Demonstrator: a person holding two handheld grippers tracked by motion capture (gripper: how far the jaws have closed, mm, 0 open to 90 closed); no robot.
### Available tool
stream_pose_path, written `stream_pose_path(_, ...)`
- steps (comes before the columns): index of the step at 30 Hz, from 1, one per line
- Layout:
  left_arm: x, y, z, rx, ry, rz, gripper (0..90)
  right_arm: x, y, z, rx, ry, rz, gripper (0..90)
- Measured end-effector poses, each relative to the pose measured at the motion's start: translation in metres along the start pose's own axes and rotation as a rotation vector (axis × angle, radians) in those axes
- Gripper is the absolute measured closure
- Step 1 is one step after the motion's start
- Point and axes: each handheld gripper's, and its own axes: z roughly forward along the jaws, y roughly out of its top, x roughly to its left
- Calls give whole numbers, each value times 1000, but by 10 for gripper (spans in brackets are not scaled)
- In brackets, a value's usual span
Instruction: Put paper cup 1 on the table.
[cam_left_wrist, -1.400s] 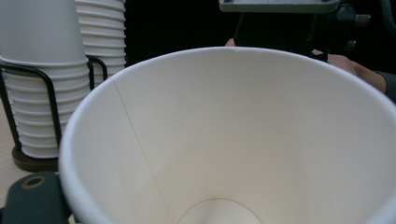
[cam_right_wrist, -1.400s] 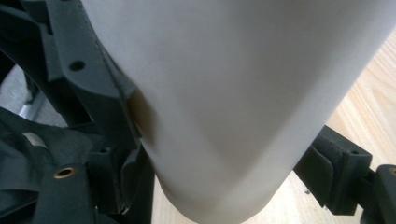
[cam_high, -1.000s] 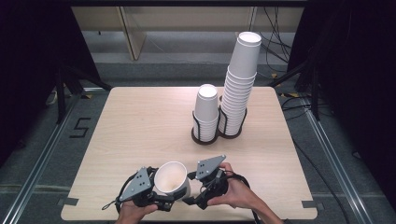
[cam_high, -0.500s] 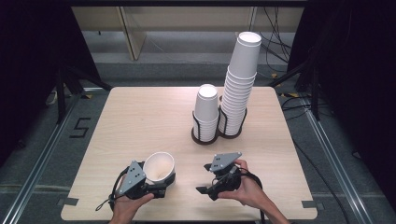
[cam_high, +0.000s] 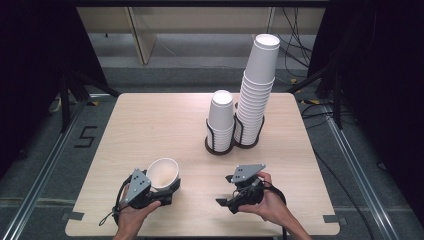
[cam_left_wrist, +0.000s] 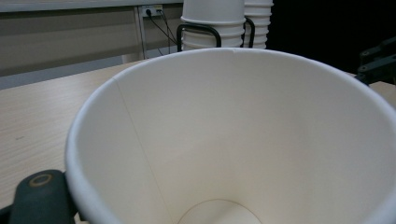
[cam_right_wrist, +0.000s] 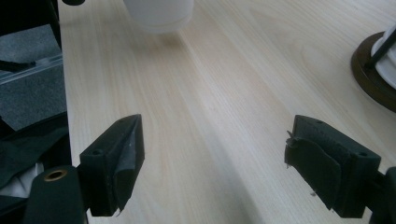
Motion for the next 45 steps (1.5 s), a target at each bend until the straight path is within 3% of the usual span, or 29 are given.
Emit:
stream_pose_path(9,12,1,12,19,18,1,138,-2,-8,-3,6,-18,9,195)
stream_pose_path(17,33,6,37,8,82,0,138,-4,-12,-9,-7,-36,20,195)
stream_pose_path(33,65,28,84,9,109,-26,137,-5,-20,-11,2,-46,50,194)
stream_pose_path(34,67,29,87,10,120,-19,137,-7,-20,-11,3,-50,31,194)
stream_pose_path(45,88,35,116,20,180,-31,137,-7,-23,-10,9,-48,51,195)
